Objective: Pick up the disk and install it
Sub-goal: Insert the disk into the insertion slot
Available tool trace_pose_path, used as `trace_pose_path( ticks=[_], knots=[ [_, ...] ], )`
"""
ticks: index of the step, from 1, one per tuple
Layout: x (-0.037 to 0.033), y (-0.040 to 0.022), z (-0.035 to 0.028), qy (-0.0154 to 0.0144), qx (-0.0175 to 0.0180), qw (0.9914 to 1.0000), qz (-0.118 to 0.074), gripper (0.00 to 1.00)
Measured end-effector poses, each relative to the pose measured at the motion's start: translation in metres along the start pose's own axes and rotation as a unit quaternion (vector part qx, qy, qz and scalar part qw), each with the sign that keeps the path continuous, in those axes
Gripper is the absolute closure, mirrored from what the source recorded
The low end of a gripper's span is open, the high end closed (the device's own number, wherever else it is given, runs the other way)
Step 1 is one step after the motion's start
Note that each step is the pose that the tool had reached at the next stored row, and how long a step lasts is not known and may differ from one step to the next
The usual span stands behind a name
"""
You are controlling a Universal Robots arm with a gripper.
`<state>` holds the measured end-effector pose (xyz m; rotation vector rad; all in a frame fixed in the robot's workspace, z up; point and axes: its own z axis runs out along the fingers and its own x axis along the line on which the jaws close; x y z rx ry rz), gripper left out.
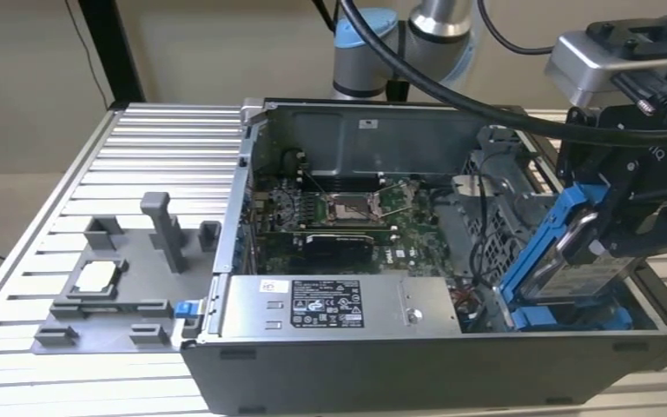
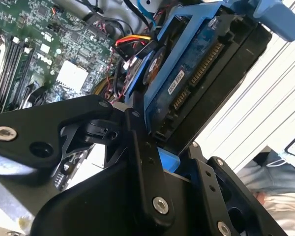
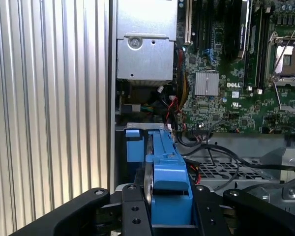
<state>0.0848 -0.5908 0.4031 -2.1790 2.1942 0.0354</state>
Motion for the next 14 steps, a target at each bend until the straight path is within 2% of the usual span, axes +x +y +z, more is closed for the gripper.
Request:
trace_pose_path(
  ticks=[14],
  knots=[
    [0.0000, 0.0001, 0.0000, 0.0000, -0.0001, 1.00000, 0.000, 1.00]
  ],
)
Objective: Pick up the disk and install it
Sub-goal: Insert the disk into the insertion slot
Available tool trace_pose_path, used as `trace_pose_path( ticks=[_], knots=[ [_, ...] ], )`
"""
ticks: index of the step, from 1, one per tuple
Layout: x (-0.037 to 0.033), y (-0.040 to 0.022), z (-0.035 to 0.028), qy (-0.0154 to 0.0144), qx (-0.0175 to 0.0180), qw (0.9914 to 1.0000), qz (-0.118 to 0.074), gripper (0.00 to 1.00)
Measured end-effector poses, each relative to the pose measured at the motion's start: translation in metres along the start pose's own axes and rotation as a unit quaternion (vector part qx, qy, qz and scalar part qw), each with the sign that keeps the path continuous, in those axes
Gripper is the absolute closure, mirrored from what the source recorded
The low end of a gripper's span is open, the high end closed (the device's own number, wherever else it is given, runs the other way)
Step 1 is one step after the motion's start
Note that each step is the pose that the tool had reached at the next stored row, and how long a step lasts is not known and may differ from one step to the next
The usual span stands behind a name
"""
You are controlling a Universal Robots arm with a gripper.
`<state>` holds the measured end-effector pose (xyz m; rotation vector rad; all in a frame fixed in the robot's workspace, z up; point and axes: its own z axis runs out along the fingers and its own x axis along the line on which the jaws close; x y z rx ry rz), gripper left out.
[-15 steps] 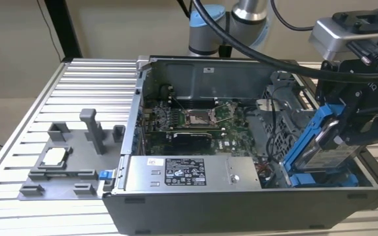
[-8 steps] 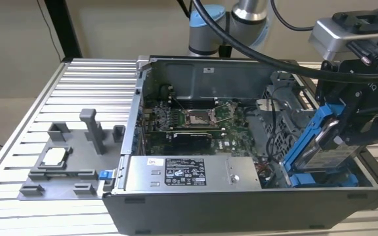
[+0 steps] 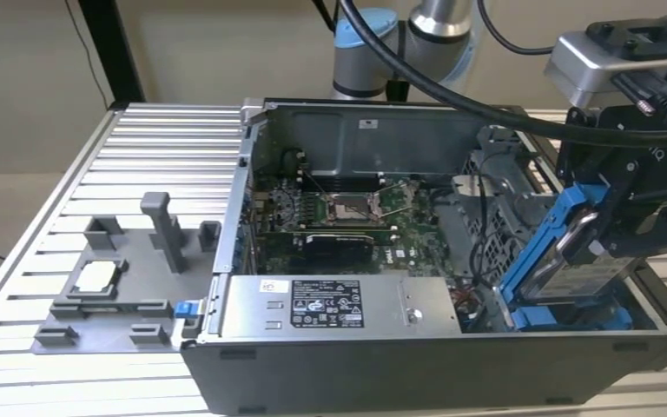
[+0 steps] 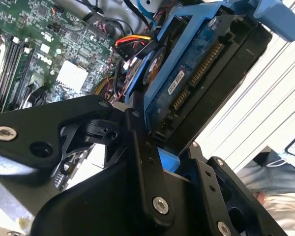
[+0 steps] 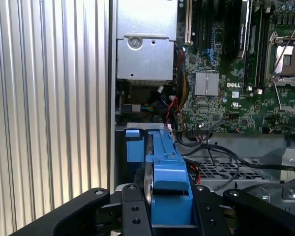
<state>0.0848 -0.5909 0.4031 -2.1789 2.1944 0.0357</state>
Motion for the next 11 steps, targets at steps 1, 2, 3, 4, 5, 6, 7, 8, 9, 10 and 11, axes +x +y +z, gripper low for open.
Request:
trace_pose_path(
  ticks=[1, 2, 3, 4, 5, 6, 7, 8, 9, 10, 11],
  knots=[
    [0.0000, 0.0000, 0.0000, 0.0000, 0.0000, 1.00000, 0.000, 1.00],
    [0.0000, -0.0001, 0.0000, 0.0000, 0.0000, 1.00000, 0.000, 1.00],
    [0.0000, -0.0001, 0.0000, 0.0000, 0.0000, 1.00000, 0.000, 1.00],
    [0.0000, -0.0001, 0.0000, 0.0000, 0.0000, 1.00000, 0.000, 1.00],
    [0.0000, -0.0001, 0.0000, 0.0000, 0.0000, 1.00000, 0.000, 1.00],
    [0.0000, -0.0001, 0.0000, 0.0000, 0.0000, 1.00000, 0.000, 1.00],
    [0.0000, -0.0001, 0.0000, 0.0000, 0.0000, 1.00000, 0.000, 1.00],
    [0.0000, -0.0001, 0.0000, 0.0000, 0.0000, 1.00000, 0.000, 1.00],
    [-0.0001, -0.0002, 0.0003, -0.0004, 0.0001, 1.00000, 0.000, 1.00],
    [0.0015, -0.0002, 0.0037, -0.0028, 0.0003, 1.00000, 0.000, 1.00],
    [0.0014, -0.0003, 0.0042, -0.0042, 0.0003, 0.99999, 0.000, 0.00]
  ],
)
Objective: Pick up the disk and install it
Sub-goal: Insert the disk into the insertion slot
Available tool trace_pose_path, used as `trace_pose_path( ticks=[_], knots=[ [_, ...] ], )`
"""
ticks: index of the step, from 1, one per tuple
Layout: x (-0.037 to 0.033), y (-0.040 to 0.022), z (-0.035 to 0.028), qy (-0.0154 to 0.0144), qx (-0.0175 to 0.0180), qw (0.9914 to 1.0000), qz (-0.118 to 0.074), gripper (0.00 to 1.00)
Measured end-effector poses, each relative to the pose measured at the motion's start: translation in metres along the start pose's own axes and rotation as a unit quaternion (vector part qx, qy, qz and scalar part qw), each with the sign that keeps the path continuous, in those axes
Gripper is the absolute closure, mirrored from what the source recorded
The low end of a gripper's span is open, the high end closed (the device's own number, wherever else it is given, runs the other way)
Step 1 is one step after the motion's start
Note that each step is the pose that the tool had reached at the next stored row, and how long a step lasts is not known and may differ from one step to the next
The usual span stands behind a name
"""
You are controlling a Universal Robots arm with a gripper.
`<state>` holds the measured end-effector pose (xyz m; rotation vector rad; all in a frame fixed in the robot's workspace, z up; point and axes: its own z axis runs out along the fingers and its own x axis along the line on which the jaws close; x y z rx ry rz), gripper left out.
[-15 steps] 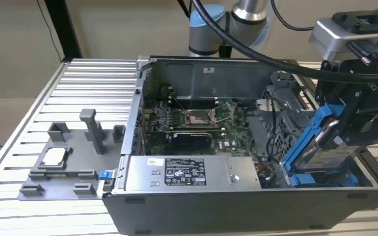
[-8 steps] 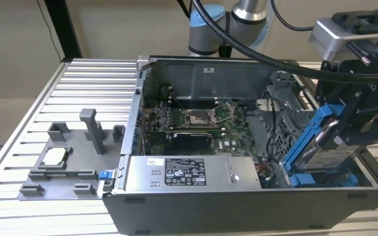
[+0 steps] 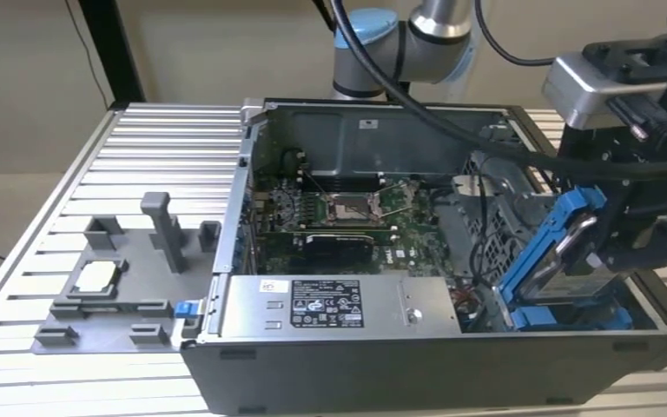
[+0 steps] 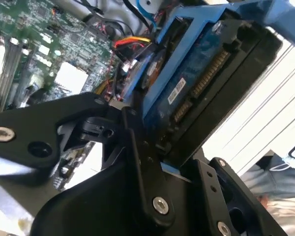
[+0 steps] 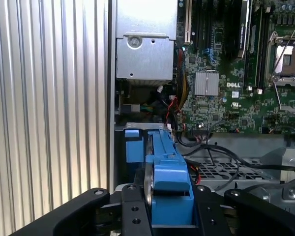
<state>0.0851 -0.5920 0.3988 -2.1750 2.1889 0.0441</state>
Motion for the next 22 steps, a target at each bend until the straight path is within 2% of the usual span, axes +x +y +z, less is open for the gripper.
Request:
trace_pose_path(
  ticks=[2, 10, 17, 22],
  knots=[
    [0.0004, 0.0003, -0.0004, 0.0009, -0.0001, 1.00000, 0.000, 0.00],
    [0.0004, 0.0004, -0.0007, 0.0008, -0.0001, 1.00000, 0.000, 0.00],
    [-0.0010, 0.0000, -0.0171, 0.0011, -0.0001, 1.00000, 0.000, 0.00],
    [-0.0058, -0.0001, -0.0251, 0.0014, -0.0002, 1.00000, 0.000, 0.00]
  ],
)
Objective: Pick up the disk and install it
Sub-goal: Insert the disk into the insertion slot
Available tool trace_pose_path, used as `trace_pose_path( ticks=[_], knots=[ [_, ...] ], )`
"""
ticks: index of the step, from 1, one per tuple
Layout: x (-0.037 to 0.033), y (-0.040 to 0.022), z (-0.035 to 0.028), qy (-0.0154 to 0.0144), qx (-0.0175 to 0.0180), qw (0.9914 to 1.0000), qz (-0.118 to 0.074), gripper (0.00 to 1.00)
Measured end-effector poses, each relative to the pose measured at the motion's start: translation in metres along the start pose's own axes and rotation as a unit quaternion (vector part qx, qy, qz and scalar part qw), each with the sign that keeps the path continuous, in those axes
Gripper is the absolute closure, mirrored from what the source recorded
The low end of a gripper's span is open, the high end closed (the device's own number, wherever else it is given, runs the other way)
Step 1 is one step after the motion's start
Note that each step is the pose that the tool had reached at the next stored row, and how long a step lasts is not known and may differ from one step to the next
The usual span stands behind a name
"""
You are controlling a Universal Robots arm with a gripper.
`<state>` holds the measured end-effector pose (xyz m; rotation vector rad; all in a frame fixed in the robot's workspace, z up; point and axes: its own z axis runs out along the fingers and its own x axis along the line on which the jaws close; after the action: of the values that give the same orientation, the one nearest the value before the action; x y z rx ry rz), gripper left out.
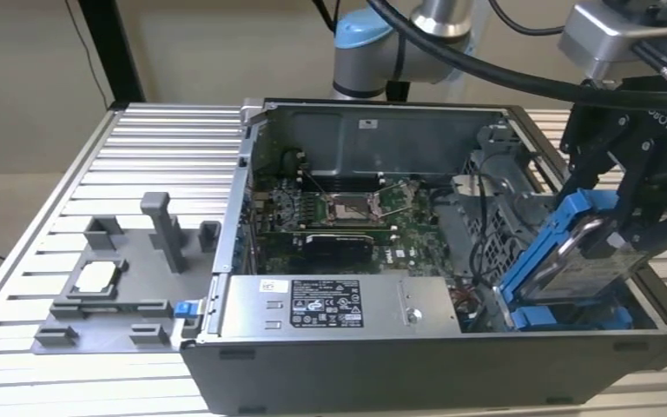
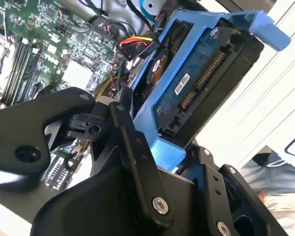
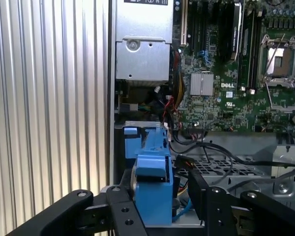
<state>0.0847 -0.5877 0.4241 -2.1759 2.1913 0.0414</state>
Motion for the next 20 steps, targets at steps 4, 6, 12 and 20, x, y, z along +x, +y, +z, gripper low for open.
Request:
trace_pose_path(
  ticks=[4, 6, 12, 20],
  knots=[
    [0.0001, 0.0000, 0.0001, 0.0001, 0.0000, 1.00000, 0.000, 0.00],
    [0.0001, 0.0000, 0.0001, 0.0002, 0.0000, 1.00000, 0.000, 1.00],
    [0.0000, 0.0000, 0.0000, 0.0005, 0.0000, 1.00000, 0.000, 1.00],
    [-0.0006, -0.0004, -0.0124, 0.0006, 0.0001, 1.00000, 0.000, 1.00]
  ],
)
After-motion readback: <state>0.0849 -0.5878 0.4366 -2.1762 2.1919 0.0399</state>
